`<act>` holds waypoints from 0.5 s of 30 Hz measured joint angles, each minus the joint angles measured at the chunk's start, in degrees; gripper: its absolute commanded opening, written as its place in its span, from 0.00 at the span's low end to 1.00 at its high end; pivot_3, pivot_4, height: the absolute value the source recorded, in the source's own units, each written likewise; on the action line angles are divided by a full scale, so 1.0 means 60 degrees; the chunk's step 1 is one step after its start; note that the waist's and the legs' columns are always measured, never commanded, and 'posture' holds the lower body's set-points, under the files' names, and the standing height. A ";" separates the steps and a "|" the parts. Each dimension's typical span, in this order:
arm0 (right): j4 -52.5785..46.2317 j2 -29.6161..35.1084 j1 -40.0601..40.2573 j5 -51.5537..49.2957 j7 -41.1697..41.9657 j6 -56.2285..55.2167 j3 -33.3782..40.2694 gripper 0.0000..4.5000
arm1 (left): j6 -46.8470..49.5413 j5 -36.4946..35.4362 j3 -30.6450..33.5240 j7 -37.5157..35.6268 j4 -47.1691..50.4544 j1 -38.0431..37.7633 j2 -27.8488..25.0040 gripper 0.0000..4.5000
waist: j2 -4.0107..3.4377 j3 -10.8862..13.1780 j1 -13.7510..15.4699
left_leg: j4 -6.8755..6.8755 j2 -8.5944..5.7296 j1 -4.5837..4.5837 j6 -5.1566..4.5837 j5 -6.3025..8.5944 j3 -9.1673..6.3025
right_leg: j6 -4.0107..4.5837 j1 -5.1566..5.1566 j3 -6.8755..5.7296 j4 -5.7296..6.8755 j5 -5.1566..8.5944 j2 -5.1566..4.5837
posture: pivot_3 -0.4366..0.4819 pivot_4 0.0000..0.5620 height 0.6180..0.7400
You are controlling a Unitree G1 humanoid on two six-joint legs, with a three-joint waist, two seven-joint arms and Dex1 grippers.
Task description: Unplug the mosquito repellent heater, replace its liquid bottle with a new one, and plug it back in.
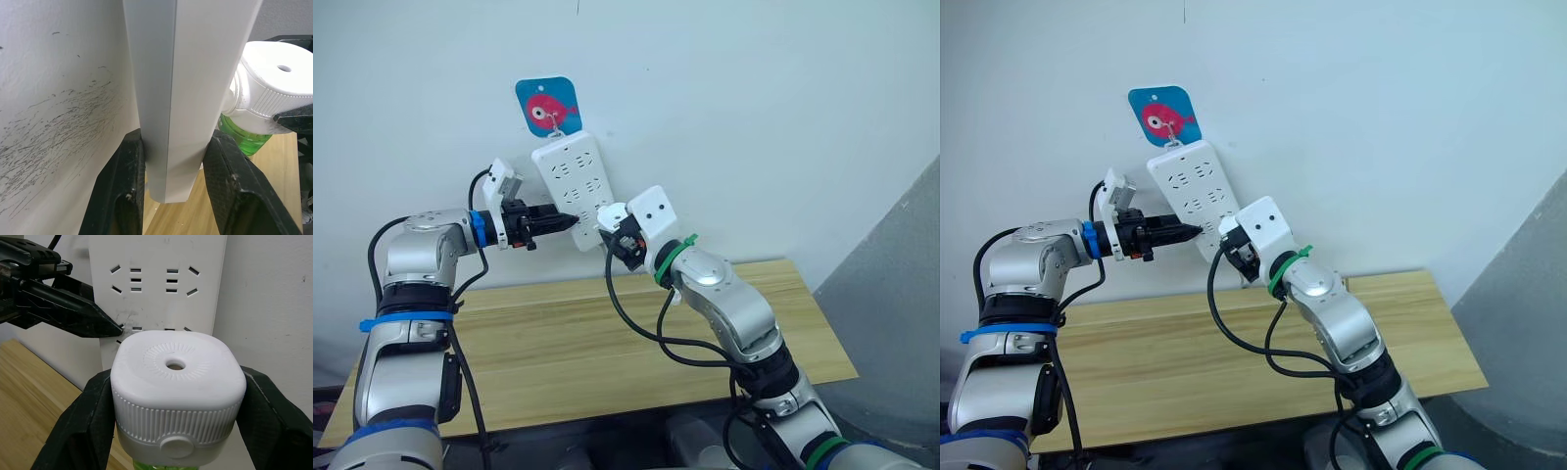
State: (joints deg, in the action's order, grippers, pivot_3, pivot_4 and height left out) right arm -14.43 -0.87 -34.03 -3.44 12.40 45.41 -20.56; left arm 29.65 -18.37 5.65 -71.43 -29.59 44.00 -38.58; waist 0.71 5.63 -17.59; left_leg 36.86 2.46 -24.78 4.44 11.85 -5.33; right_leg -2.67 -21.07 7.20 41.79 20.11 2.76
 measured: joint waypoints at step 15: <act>0.0841 -0.0582 -0.0626 0.0006 -0.0203 0.0268 0.0222 0.67 | 0.0046 0.0025 0.0055 0.0061 0.0019 -0.0102 -0.0034 0.29 | 0.0000 0.0000 -0.0007 | 0.0000 -0.0001 0.0001 0.0041 -0.0025 -0.0021 | 0.0000 -0.0004 -0.0013 0.0027 0.0000 0.0001 | 0.19 0.08 0.95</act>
State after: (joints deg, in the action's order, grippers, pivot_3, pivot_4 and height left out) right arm -9.38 -4.37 -37.79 -3.40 11.18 47.02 -19.23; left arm 29.93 -18.22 5.98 -71.07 -29.47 43.39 -38.78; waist 0.71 5.62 -17.63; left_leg 36.87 2.46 -24.78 4.68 11.70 -5.46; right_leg -2.67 -21.09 7.12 41.96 20.11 2.76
